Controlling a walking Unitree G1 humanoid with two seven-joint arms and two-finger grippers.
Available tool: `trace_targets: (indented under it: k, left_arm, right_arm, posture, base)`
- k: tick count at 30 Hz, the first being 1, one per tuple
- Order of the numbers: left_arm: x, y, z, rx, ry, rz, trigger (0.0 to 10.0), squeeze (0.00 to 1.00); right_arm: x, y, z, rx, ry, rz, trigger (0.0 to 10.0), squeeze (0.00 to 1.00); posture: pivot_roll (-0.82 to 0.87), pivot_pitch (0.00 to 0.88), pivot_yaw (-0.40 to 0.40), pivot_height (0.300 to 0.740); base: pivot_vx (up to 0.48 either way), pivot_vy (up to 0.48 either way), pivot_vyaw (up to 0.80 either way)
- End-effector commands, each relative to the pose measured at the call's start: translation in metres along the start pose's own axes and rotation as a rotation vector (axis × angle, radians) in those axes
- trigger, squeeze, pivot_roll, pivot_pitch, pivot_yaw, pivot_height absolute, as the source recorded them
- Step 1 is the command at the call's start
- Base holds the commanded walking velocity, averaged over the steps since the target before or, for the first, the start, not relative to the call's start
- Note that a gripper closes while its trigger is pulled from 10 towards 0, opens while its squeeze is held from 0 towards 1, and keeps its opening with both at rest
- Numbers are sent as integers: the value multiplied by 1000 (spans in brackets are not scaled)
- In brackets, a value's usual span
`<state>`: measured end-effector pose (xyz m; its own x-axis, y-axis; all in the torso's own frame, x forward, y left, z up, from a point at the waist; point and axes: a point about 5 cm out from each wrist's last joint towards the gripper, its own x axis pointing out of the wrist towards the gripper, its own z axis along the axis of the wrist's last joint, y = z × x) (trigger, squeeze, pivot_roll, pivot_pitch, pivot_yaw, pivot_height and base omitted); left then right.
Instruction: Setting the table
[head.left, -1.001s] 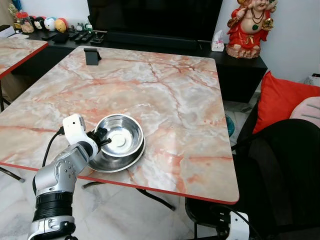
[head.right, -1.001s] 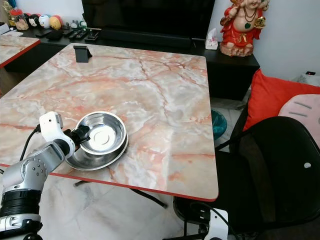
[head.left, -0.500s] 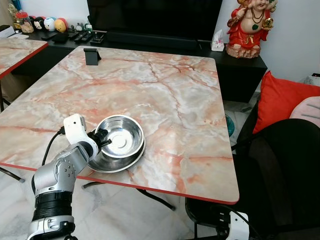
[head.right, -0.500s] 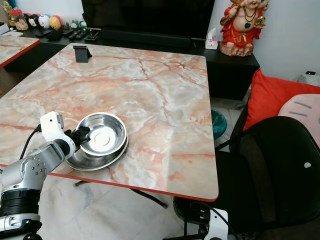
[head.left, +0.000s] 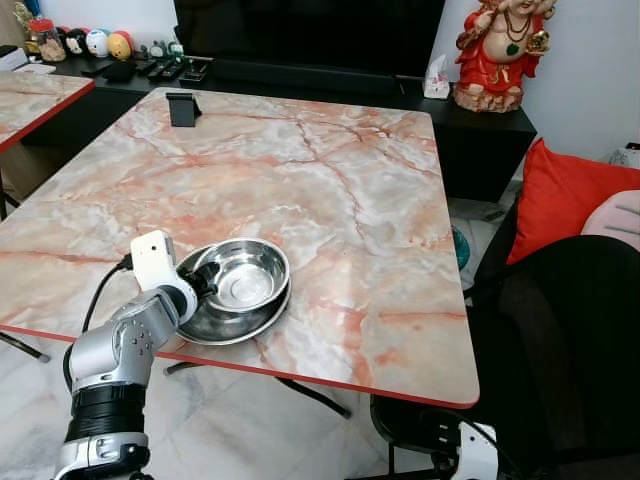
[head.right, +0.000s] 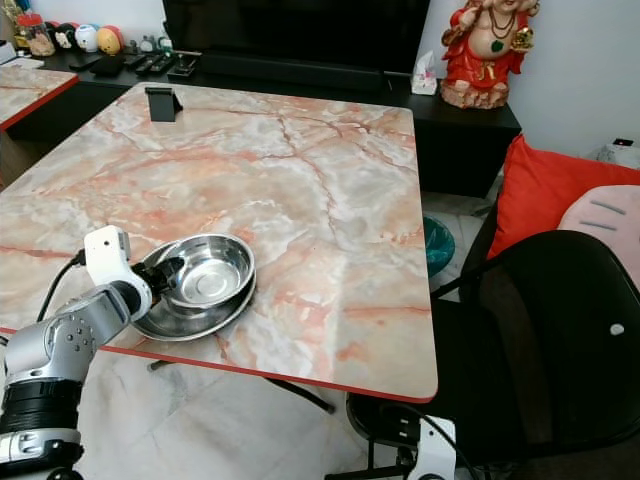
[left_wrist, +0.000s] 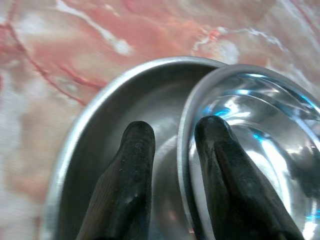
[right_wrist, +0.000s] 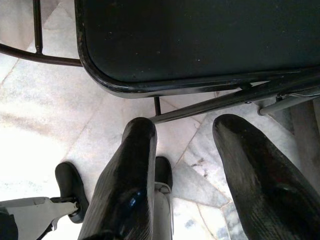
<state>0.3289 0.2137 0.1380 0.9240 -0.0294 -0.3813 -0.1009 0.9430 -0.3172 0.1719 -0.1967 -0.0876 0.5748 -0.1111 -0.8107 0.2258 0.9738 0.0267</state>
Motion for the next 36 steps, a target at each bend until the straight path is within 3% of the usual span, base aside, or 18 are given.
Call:
trace_targets:
  k: [1, 7, 8, 15, 26, 30, 36]
  left_arm:
    - [-1, 2, 5, 40, -7, 28, 10000, 443]
    - [-1, 2, 9, 105, -7, 34, 10000, 412]
    - [-1, 1, 10, 114, -16, 32, 10000, 0]
    - [-4, -7, 31, 145, -85, 6, 10000, 0]
    - [-2, -18, 33, 182, -117, -44, 10000, 0]
    - [-3, -27, 31, 189, -91, -115, 10000, 0]
    - [-4, -31, 29, 196, -85, -135, 10000, 0]
  right_arm:
    - [0, -3, 1, 14, 3, -8, 10000, 0]
    - [0, -3, 1, 12, 4, -9, 10000, 0]
    - [0, -3, 1, 13, 4, -9, 10000, 0]
    - [0, -3, 1, 15, 3, -12, 10000, 0]
    - [0, -1, 0, 17, 5, -11, 10000, 0]
    - [0, -1, 0, 21, 4, -11, 10000, 0]
    - [0, -1, 0, 21, 5, -11, 10000, 0]
  posture:
    - [63, 0, -50, 740]
    - [66, 0, -51, 740]
    - [66, 0, -51, 740]
    - [67, 0, -50, 740]
    - [66, 0, -47, 740]
    - [62, 0, -43, 740]
    - [65, 0, -46, 740]
  base:
    - [0, 0, 0]
    - [0, 0, 0]
    - [0, 0, 0]
    - [0, 0, 0]
    - [0, 0, 0]
    - [0, 0, 0]
    - [0, 0, 0]
